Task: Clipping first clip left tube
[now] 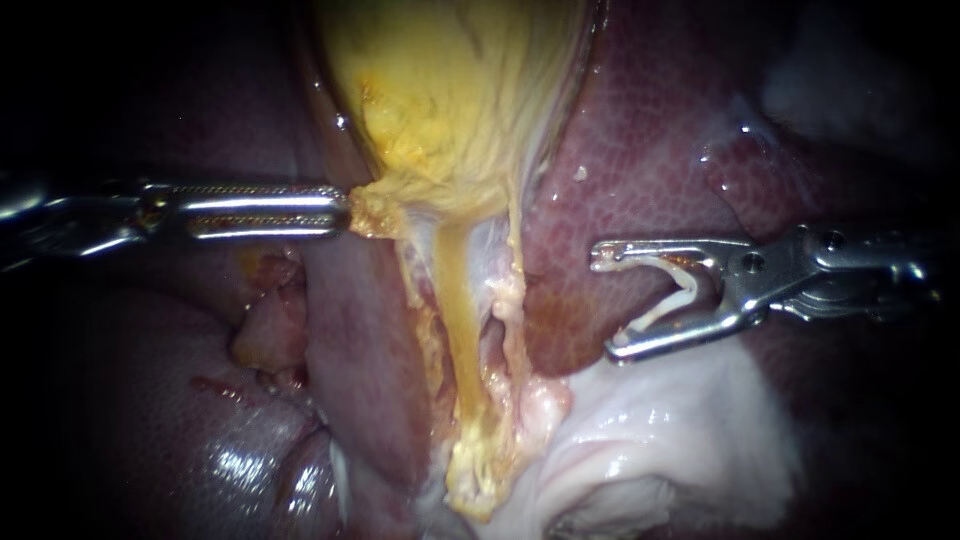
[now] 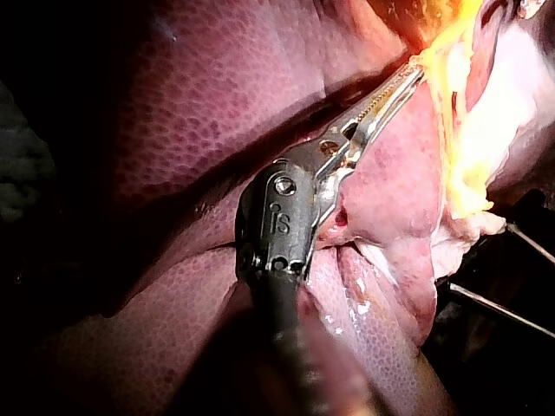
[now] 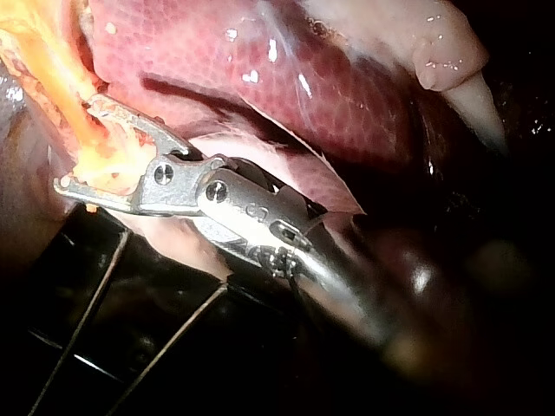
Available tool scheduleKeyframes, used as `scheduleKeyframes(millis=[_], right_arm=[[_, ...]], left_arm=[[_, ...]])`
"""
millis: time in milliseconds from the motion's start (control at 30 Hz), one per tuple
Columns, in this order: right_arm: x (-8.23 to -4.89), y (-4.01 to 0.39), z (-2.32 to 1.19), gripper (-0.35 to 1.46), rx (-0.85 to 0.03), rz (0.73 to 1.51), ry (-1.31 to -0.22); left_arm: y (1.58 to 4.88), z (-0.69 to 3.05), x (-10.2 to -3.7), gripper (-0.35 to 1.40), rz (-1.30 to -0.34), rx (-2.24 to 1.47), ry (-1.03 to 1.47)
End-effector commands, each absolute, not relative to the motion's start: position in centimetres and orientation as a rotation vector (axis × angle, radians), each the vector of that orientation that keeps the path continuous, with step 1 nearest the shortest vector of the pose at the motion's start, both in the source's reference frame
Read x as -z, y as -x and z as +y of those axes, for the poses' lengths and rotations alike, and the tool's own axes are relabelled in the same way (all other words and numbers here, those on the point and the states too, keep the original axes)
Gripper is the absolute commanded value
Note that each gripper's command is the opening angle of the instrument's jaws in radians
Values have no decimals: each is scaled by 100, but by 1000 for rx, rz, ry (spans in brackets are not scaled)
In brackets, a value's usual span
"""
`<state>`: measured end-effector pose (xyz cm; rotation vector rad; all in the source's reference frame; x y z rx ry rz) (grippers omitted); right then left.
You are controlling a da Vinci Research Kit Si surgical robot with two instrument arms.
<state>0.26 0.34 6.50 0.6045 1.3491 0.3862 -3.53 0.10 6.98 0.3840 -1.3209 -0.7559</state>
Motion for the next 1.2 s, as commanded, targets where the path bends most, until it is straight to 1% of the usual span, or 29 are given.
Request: scheduleKeyframes(millis=[33, 133, 467, 633, 667, 867, 1100, 1200], right_arm=[[-650, -26, 34, 60, -386, 1349, -605], [-650, -25, 34, 60, -386, 1349, -605], [-650, -24, 34, 59, -385, 1349, -605], [-650, -24, 33, 59, -385, 1349, -605], [-650, -24, 33, 59, -385, 1349, -605], [-650, -24, 34, 59, -385, 1349, -605], [-650, -24, 34, 59, -385, 1349, -605], [-650, -24, 34, 59, -386, 1349, -605]], left_arm=[[352, 10, -697, -16, -1321, 755, -384], [349, 10, -696, -16, -1322, 755, -386], [319, 13, -679, -16, -1324, 749, -405], [309, 14, -672, -11, -1322, 754, -404], [309, 14, -671, -6, -1322, 754, -404], [316, 15, -671, 44, -1320, 757, -401], [339, 17, -676, 58, -1322, 758, -400], [350, 18, -680, 58, -1323, 757, -400]])
